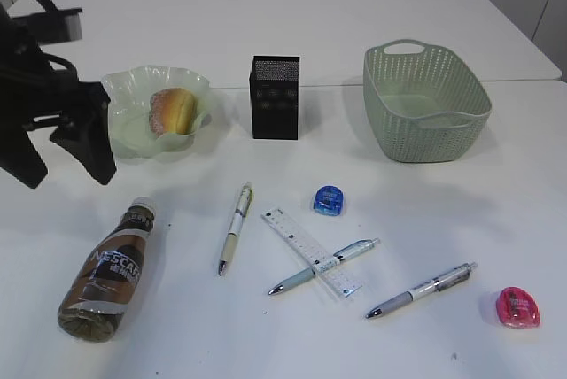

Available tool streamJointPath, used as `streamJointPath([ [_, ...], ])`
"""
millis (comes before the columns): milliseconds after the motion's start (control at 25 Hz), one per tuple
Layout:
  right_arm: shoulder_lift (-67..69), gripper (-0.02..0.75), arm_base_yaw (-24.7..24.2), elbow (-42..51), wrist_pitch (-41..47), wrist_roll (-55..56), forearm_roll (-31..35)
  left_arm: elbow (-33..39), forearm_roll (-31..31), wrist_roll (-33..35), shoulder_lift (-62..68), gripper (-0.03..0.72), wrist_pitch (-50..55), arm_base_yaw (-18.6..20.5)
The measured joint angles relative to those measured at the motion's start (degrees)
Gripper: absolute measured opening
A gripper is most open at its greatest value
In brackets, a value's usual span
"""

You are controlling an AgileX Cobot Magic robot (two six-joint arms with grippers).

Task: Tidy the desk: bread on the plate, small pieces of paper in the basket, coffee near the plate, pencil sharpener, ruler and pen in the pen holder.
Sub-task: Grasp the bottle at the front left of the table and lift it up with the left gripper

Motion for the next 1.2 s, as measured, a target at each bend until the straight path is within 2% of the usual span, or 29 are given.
streamJointPath([
  [160, 0.0, 0.458, 0.0, 0.0, 0.0, 0.0, 0.0, 0.0, 0.23, 0.23, 4.76, 0.62, -0.36, -0.25],
  [520, 0.0, 0.458, 0.0, 0.0, 0.0, 0.0, 0.0, -1.62, 0.36, 0.36, 11.44, 0.62, -1.17, -3.79],
  [840, 0.0, 0.458, 0.0, 0.0, 0.0, 0.0, 0.0, -4.19, 3.77, 0.38, 15.13, 0.62, -1.17, -4.01],
  [1200, 0.0, 0.458, 0.0, 0.0, 0.0, 0.0, 0.0, -4.19, 4.0, 0.48, 18.55, 0.616, -1.5, -4.01],
])
